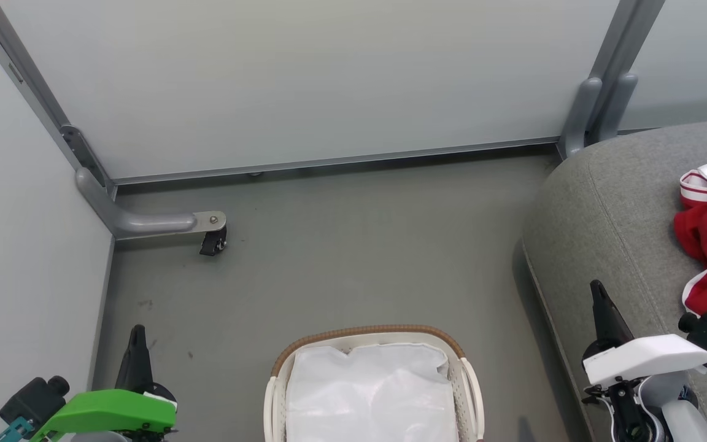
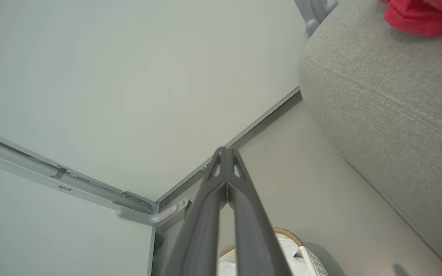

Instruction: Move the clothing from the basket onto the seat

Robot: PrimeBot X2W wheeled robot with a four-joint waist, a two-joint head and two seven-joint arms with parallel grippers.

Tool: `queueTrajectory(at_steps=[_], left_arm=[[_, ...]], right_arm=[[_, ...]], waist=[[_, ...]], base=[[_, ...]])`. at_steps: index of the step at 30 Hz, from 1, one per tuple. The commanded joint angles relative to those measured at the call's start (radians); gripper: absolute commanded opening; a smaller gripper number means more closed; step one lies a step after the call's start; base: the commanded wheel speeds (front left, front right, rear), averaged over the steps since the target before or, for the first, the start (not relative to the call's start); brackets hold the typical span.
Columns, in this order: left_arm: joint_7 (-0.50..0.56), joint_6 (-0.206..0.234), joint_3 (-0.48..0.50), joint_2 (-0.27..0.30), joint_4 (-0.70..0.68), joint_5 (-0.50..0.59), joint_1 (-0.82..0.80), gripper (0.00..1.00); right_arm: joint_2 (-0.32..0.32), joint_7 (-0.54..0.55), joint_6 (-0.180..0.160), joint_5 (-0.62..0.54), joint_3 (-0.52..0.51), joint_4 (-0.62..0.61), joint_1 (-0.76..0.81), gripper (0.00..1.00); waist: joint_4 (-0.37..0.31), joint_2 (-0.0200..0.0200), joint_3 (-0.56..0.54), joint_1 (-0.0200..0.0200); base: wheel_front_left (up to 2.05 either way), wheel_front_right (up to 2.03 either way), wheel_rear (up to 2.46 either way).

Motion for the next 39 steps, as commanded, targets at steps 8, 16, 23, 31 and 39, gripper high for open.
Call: queueTrajectory(at_steps=[8, 16, 23, 31, 39], left_arm=[[0.029, -0.002, 0.016, 0.003, -0.023, -0.109, -0.035, 0.00], [0.054, -0.002, 0.025, 0.002, -0.030, -0.196, -0.042, 0.00], [0.073, -0.002, 0.033, 0.001, -0.036, -0.262, -0.048, 0.00], [0.095, -0.002, 0.042, -0.001, -0.043, -0.335, -0.052, 0.00], [0.122, -0.003, 0.053, -0.002, -0.050, -0.425, -0.059, 0.00]], right_arm=[[-0.008, 0.030, 0.000, 0.120, -0.011, -0.026, 0.004, 0.00], [-0.009, 0.054, 0.000, 0.215, -0.017, -0.034, 0.007, 0.00], [-0.009, 0.074, 0.000, 0.290, -0.021, -0.041, 0.008, 0.00], [-0.010, 0.095, 0.000, 0.370, -0.026, -0.048, 0.011, 0.00], [-0.010, 0.122, 0.000, 0.472, -0.033, -0.057, 0.014, 0.00]], waist=[[-0.006, 0.0000, -0.004, 0.0000], [-0.013, 0.0000, -0.007, 0.0000], [-0.018, 0.0000, -0.010, 0.0000], [-0.024, 0.0000, -0.013, 0.0000], [-0.032, 0.0000, -0.018, 0.0000]], base=[[0.00, 0.00, 0.00], [0.00, 0.00, 0.00], [0.00, 0.00, 0.00], [0.00, 0.00, 0.00], [0.00, 0.00, 0.00]])
